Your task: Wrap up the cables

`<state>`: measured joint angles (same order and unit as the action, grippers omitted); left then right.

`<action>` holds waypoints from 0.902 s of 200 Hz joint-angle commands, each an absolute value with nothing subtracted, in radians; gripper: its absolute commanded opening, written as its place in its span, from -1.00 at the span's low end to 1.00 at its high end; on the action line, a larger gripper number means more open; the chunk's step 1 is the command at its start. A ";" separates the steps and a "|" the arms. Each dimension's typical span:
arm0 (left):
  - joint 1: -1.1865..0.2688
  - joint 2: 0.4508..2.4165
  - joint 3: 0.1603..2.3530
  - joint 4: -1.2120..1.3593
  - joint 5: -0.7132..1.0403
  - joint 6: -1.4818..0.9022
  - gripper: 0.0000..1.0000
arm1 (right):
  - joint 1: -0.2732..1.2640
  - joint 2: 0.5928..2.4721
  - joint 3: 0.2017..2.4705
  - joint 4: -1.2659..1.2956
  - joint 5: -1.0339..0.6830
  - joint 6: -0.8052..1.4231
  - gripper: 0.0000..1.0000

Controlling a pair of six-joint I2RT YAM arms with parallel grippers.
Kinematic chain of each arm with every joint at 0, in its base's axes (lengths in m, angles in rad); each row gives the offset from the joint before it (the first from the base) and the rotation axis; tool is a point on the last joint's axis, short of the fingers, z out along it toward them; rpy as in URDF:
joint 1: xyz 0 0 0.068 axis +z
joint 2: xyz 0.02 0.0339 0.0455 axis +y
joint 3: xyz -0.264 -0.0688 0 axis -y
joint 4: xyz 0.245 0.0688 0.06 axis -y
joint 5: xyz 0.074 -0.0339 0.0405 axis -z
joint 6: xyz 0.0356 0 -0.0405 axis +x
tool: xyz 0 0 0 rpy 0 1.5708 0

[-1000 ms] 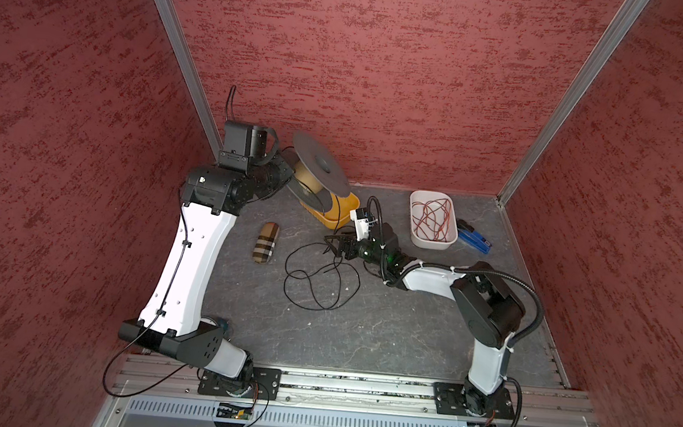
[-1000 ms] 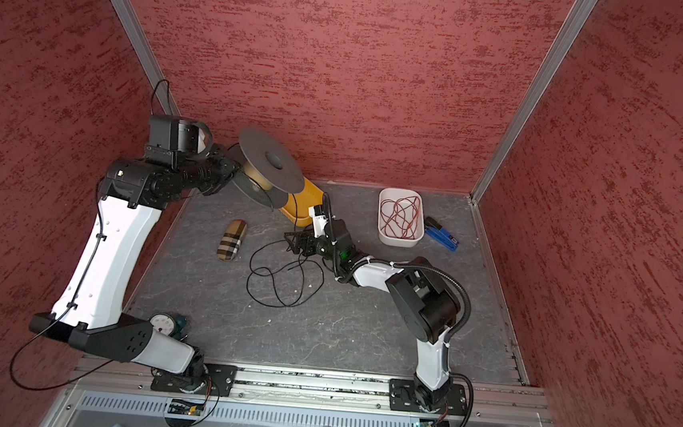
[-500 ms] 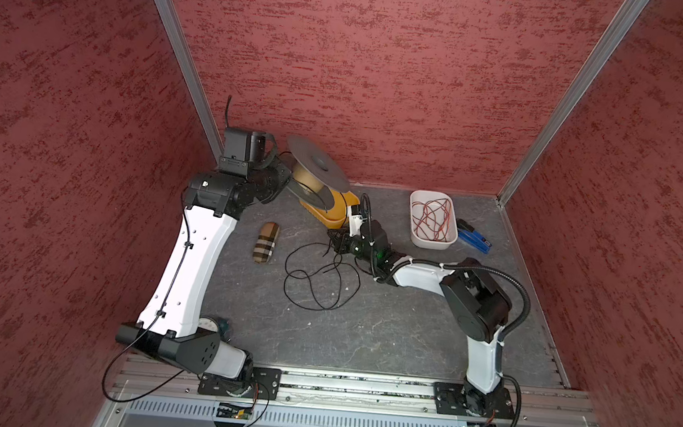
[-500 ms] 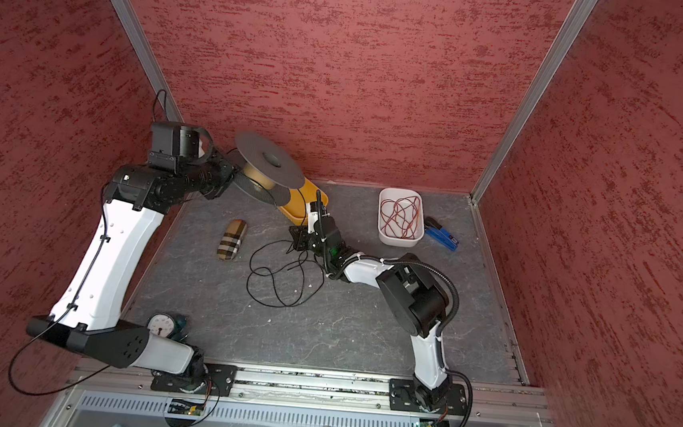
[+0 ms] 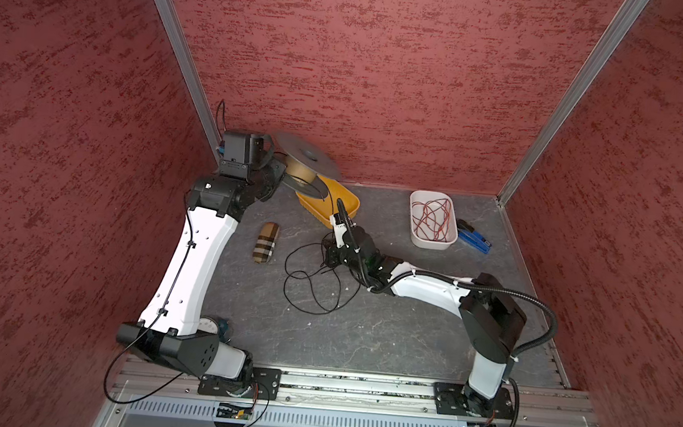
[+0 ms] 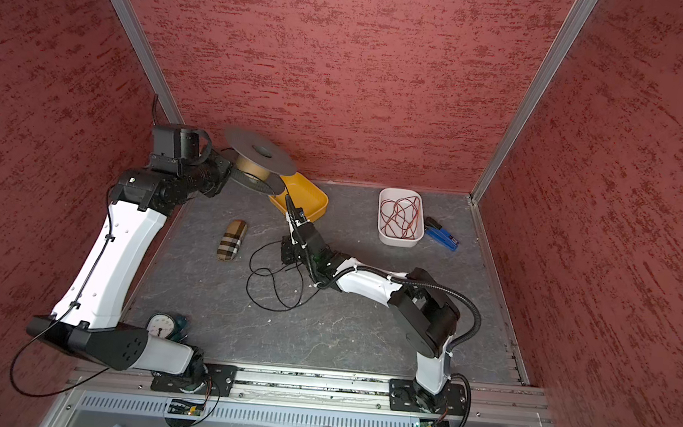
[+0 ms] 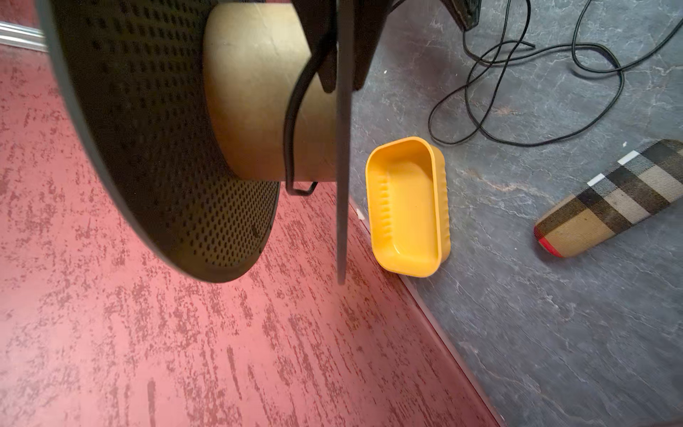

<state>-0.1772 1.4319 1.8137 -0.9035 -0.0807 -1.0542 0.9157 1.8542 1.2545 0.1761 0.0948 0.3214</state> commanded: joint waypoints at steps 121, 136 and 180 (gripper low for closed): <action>-0.340 1.416 1.737 -0.704 -0.634 -0.883 -1.00 | 1.085 1.678 1.389 -0.028 0.235 -0.081 -1.00; -0.365 1.431 1.748 -0.718 -0.679 -0.835 -1.00 | 1.086 1.668 1.423 -0.051 0.250 -0.103 -1.00; -0.421 1.478 1.785 -0.759 -0.760 -0.732 -1.00 | 1.085 1.656 1.489 -0.078 0.307 -0.159 -1.00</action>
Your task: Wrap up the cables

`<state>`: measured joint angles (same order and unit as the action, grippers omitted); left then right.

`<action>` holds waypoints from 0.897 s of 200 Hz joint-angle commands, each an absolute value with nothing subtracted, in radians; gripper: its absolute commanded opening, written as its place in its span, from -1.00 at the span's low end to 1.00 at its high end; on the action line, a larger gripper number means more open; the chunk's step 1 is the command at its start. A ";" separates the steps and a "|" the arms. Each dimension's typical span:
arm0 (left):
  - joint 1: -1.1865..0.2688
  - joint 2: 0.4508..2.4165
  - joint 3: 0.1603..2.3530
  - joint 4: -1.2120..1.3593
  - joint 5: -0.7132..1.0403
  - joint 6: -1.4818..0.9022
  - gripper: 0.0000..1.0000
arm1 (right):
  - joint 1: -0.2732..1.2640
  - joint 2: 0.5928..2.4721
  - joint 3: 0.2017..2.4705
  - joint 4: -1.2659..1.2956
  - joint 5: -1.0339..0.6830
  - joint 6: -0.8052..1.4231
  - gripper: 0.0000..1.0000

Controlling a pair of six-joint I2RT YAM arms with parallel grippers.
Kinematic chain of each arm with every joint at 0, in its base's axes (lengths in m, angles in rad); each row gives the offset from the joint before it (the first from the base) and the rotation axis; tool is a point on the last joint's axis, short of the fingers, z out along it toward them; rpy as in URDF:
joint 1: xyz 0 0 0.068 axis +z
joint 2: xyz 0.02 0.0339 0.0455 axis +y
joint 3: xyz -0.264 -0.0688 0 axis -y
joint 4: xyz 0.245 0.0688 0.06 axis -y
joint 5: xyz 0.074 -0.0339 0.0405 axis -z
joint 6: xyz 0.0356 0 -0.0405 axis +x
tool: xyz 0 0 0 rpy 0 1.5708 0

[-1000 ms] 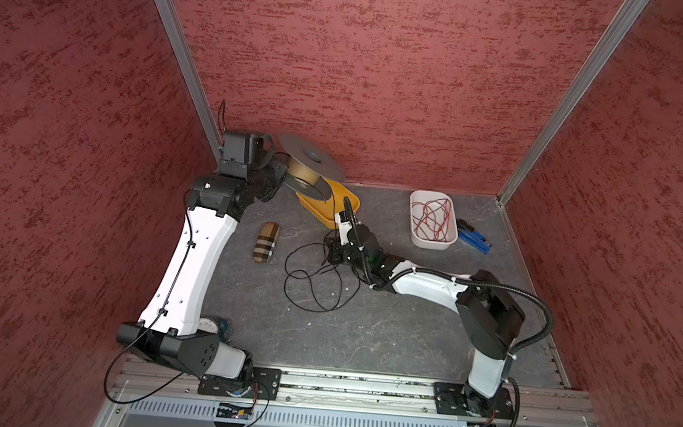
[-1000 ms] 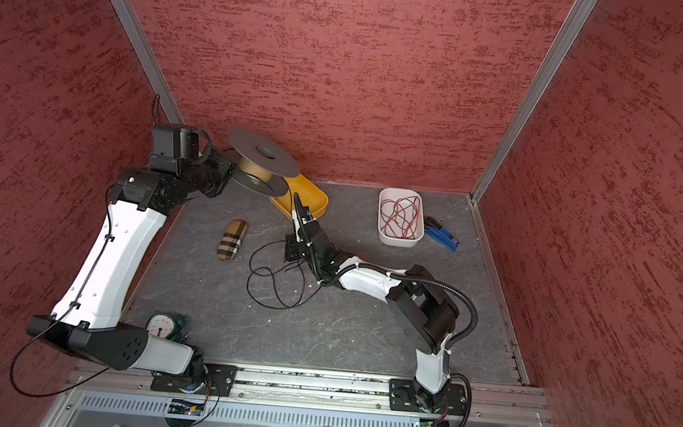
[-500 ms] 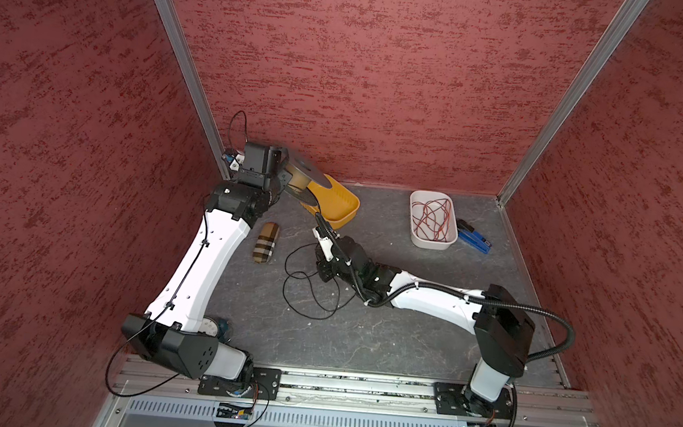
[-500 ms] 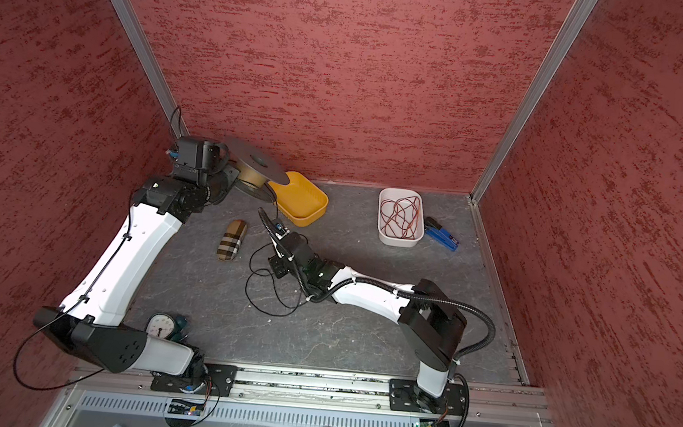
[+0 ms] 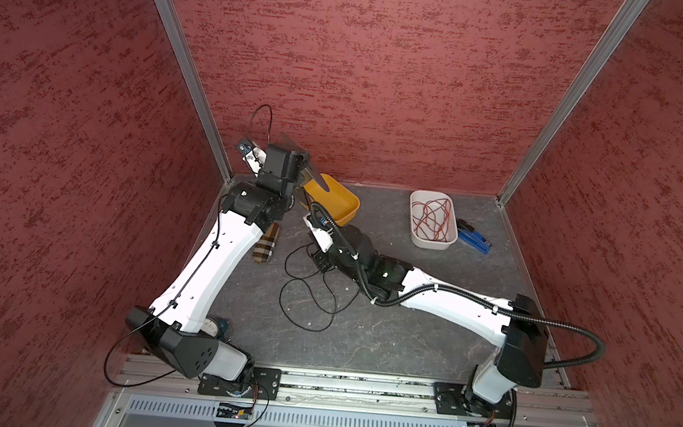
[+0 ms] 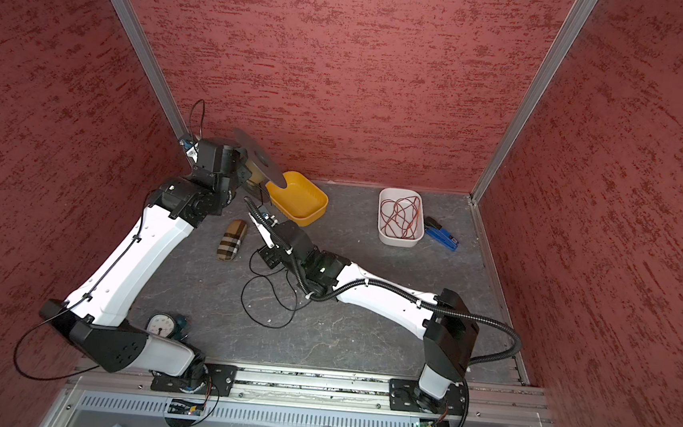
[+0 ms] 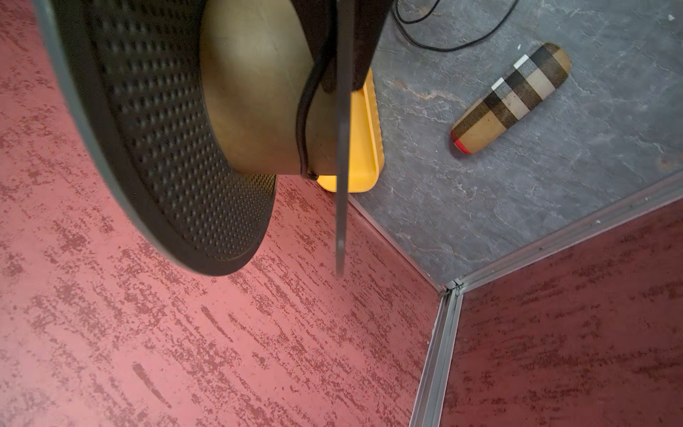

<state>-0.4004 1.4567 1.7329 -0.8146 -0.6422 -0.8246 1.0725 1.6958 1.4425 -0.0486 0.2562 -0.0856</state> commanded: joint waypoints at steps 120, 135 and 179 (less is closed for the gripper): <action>-0.418 1.553 1.916 -0.960 -0.561 -0.465 -1.00 | 0.951 1.620 1.585 -0.154 0.388 -0.092 -1.00; -0.418 1.558 1.924 -0.981 -0.526 -0.438 -1.00 | 0.930 1.619 1.602 -0.172 0.372 -0.093 -1.00; -0.432 1.571 1.947 -1.019 -0.450 -0.362 -1.00 | 0.872 1.623 1.660 -0.223 0.314 -0.089 -0.98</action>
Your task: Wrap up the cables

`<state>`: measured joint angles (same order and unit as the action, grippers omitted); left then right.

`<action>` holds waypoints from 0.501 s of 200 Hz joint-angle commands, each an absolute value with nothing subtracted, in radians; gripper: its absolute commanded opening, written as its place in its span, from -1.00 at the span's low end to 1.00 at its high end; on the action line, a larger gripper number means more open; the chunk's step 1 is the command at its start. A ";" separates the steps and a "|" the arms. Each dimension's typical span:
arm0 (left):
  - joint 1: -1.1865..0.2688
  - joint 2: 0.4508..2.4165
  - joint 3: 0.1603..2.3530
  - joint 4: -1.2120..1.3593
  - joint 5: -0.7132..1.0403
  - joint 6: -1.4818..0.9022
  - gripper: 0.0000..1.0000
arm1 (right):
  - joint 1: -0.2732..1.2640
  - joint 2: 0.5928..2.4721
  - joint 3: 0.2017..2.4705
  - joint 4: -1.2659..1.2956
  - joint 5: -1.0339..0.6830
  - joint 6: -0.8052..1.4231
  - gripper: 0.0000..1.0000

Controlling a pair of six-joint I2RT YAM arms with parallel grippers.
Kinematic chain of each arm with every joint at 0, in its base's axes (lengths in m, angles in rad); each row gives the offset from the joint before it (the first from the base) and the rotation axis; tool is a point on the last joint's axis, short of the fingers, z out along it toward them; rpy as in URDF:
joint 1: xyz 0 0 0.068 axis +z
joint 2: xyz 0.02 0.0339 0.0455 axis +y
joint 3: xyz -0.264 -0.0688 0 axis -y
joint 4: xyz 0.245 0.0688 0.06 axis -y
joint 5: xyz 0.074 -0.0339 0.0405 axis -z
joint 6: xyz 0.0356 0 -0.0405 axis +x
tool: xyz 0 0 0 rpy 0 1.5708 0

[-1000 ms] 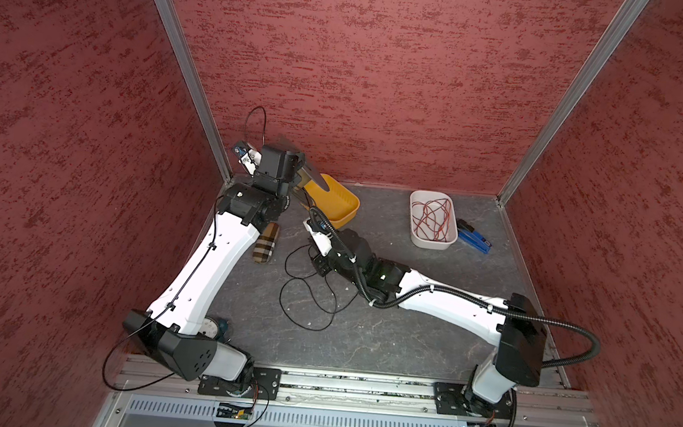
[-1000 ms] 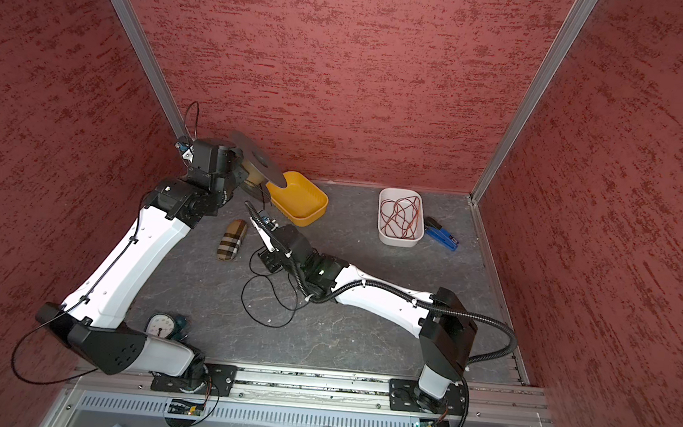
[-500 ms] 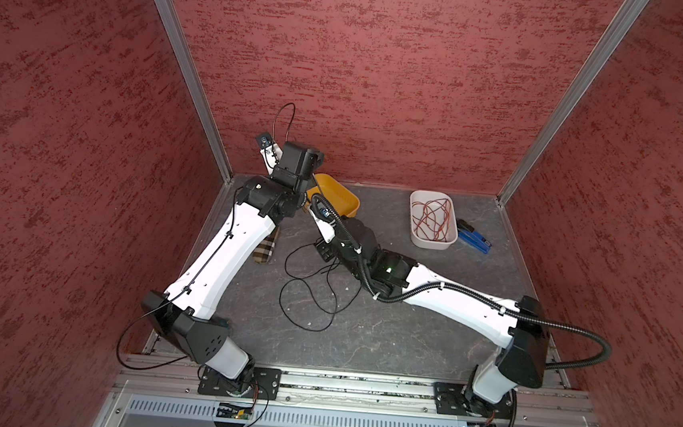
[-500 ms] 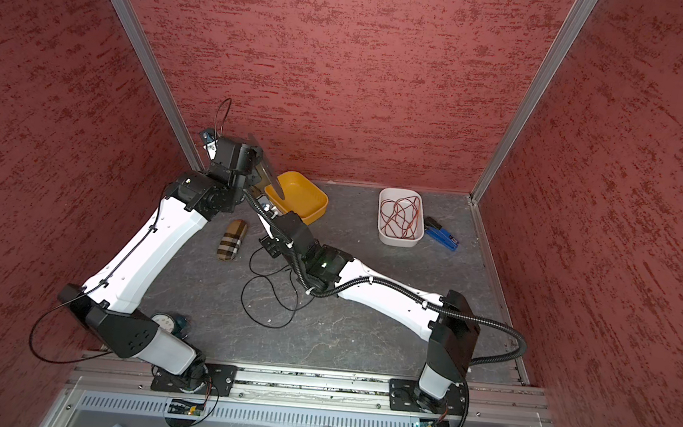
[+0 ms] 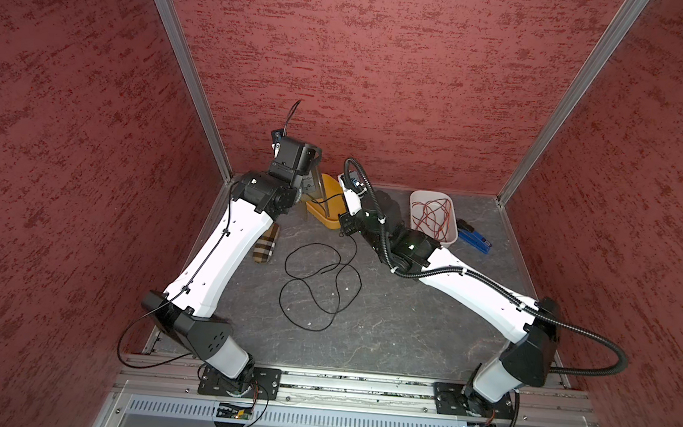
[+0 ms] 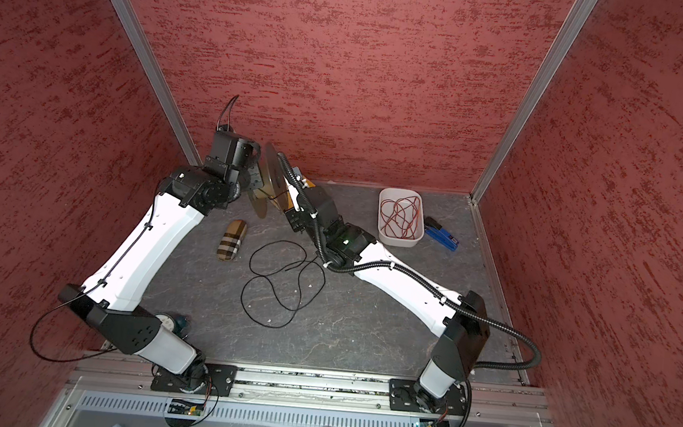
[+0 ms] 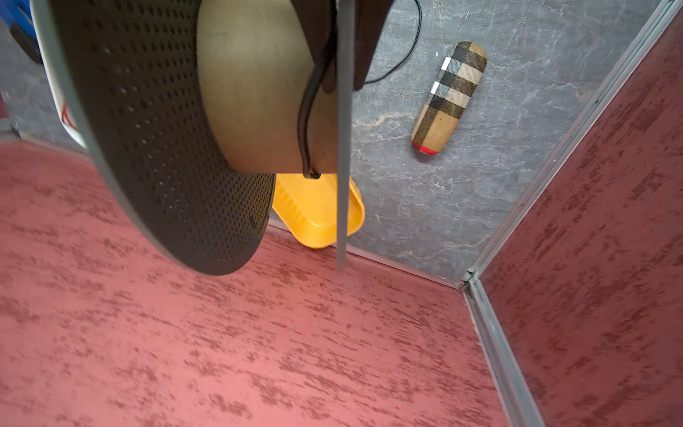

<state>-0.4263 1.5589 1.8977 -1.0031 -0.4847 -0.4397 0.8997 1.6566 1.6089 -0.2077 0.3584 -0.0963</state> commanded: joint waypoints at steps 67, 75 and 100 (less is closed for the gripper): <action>-0.455 1.671 2.071 -1.167 -0.364 -0.294 -1.00 | 0.815 1.636 1.709 -0.241 0.162 -0.128 -0.95; -0.460 1.682 2.089 -1.181 -0.355 -0.275 -1.00 | 0.807 1.635 1.710 -0.230 0.161 -0.118 -0.95; -0.477 1.695 2.120 -1.208 -0.342 -0.239 -1.00 | 0.770 1.656 1.755 -0.254 0.156 -0.070 -0.96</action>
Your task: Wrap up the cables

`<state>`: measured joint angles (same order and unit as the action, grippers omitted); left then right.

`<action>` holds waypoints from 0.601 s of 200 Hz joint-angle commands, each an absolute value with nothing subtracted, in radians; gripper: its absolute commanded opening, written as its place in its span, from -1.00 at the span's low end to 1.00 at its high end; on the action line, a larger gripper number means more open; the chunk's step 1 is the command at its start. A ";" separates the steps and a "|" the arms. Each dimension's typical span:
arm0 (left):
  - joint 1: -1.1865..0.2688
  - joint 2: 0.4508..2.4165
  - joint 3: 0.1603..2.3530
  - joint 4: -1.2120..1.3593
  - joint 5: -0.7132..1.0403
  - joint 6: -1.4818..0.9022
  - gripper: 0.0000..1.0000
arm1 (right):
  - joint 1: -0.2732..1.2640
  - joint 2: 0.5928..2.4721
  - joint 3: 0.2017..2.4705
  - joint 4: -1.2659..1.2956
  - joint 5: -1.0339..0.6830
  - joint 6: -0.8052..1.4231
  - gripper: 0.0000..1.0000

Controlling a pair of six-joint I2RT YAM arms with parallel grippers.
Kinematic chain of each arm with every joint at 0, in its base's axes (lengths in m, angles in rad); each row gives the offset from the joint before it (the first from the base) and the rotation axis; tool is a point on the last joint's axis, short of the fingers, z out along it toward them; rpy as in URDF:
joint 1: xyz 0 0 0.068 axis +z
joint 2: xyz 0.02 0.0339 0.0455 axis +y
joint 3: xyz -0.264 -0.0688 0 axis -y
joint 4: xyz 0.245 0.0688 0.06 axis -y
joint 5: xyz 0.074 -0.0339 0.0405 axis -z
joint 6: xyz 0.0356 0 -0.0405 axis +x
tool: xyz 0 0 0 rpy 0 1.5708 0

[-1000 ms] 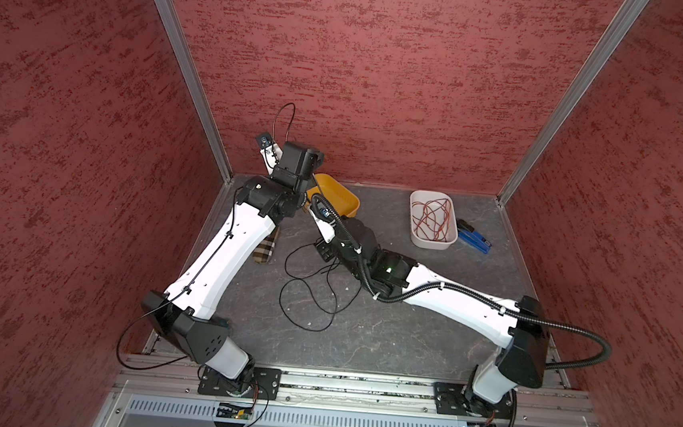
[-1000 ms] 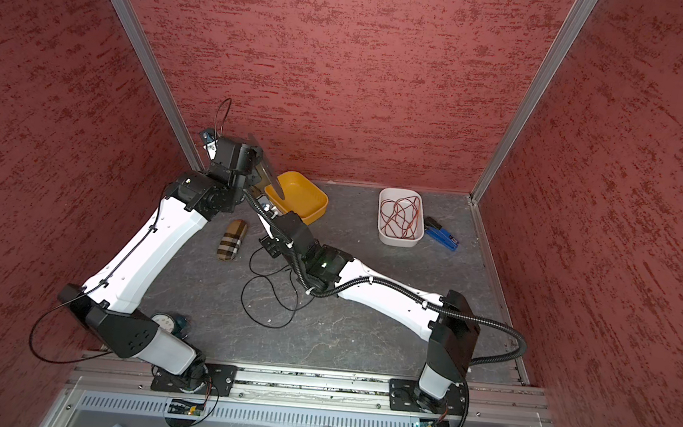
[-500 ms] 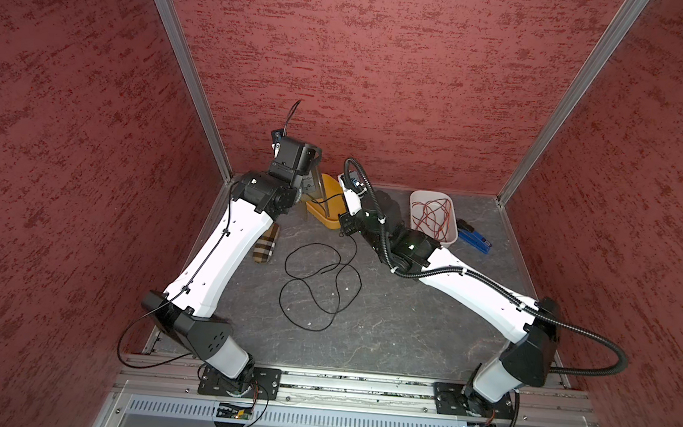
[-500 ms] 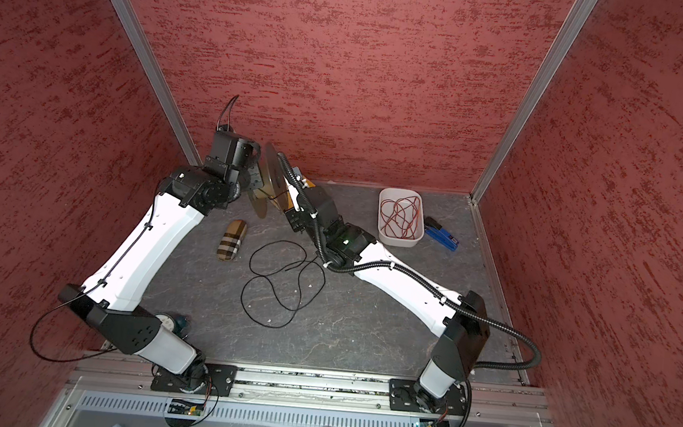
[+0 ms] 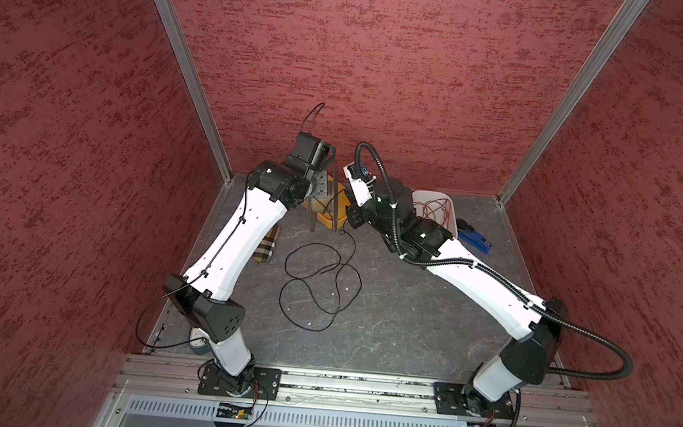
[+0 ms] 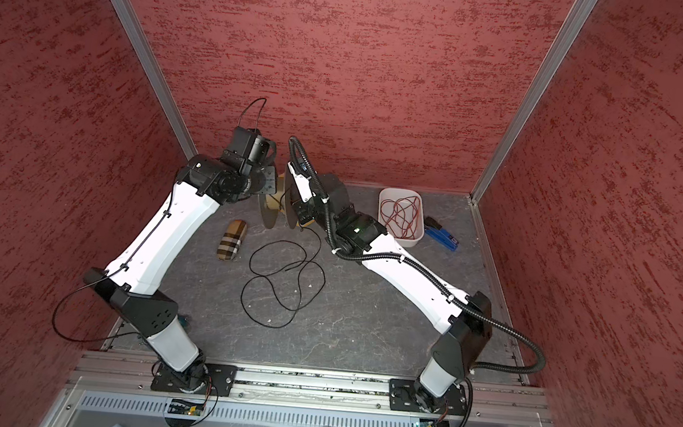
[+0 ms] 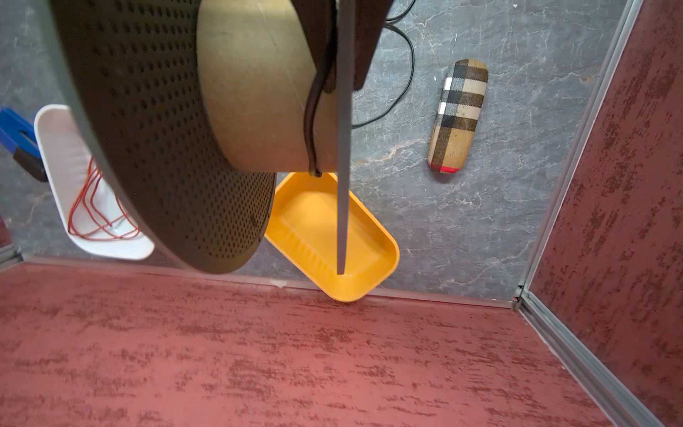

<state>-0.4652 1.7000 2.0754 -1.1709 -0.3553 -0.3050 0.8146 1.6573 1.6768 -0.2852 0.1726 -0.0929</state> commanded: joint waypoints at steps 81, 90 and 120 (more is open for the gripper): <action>-0.522 1.647 2.074 -1.203 -0.369 -0.103 -1.00 | 0.655 1.768 1.957 -0.430 0.127 0.080 -0.94; -0.525 1.640 2.064 -1.197 -0.377 -0.099 -1.00 | 0.642 1.779 1.974 -0.444 0.119 0.093 -0.93; -0.536 1.620 2.044 -1.196 -0.377 -0.062 -1.00 | 0.588 1.812 2.019 -0.493 0.061 0.149 -0.87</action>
